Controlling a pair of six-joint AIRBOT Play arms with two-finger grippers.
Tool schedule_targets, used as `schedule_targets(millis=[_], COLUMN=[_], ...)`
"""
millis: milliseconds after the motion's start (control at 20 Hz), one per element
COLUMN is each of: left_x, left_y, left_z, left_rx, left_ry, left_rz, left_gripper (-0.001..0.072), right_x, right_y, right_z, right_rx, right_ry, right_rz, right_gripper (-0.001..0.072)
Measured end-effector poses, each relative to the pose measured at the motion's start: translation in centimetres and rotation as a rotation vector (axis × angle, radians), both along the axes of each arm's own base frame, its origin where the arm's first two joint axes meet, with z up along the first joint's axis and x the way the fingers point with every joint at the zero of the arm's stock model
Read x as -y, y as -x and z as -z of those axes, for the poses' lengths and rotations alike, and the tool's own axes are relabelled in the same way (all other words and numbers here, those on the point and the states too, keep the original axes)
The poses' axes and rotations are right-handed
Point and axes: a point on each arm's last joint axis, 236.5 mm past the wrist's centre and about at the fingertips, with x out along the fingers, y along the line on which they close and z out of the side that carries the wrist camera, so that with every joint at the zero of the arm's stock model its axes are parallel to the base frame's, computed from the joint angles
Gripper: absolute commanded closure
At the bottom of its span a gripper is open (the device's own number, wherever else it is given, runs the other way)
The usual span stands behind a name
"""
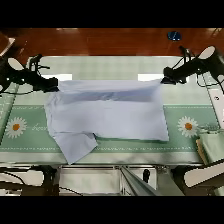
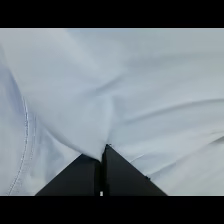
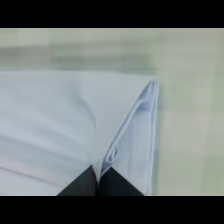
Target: Fold the shirts.
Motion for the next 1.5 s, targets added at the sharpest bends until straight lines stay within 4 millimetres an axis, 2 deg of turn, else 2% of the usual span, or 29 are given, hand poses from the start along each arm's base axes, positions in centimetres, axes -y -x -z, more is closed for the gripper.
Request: schedule_targets(millis=[100, 150, 200, 250, 300, 450, 600, 800, 900, 1150, 1300, 1500], left_x=[0.0, 0.1, 0.1, 0.2, 0.2, 0.0, -1.2, -3.7, -4.3, -2.8, -1.0, 0.8], left_y=[1.1, 1.4, 1.9, 2.3, 2.7, 4.7, 7.1, 11.9, 14.3, 20.0, 22.2, 23.9], left_z=[1.0, 1.3, 1.5, 1.7, 1.7, 1.5, 0.2, -1.4, -1.5, 0.0, 1.5, 2.7], left_rx=[-0.042, -0.051, -0.068, -0.087, -0.101, -0.187, -0.250, -0.269, -0.235, -0.206, -0.232, -0.277], left_ry=[0.002, 0.003, 0.004, 0.008, 0.011, 0.015, 0.019, 0.037, 0.096, 0.301, 0.363, 0.402], left_rz=[0.014, 0.016, 0.022, 0.026, 0.028, 0.031, 0.017, -0.104, -0.205, -0.401, -0.445, -0.450], left_gripper=[0.0691, 0.0690, 0.0669, 0.0462, 0.0203, 0.0198, 0.0198, 0.0198, 0.0198, 0.0199, 0.0200, 0.0200], right_x=[-0.1, -0.2, -0.2, -0.2, -0.3, -0.2, 1.8, 5.9, 6.3, 2.3, 0.5, -0.5], right_y=[1.3, 1.7, 2.1, 2.3, 2.5, 3.6, 4.9, 9.5, 12.1, 16.8, 18.5, 19.8], right_z=[1.4, 1.8, 2.2, 2.4, 2.6, 2.1, -0.5, -3.8, -4.4, -4.4, -3.6, -2.5], right_rx=[-0.044, -0.058, -0.071, -0.078, -0.088, -0.128, -0.125, -0.099, -0.060, 0.050, 0.065, 0.055], right_ry=[-0.003, -0.003, -0.004, -0.005, -0.008, -0.020, 0.013, 0.123, 0.130, 0.002, -0.057, -0.089], right_rz=[-0.007, -0.010, -0.011, -0.008, -0.005, 0.001, 0.024, 0.099, 0.153, 0.210, 0.219, 0.225], right_gripper=[0.0689, 0.0622, 0.0424, 0.0299, 0.0297, 0.0297, 0.0297, 0.0297, 0.0297, 0.0297, 0.0298, 0.0298])
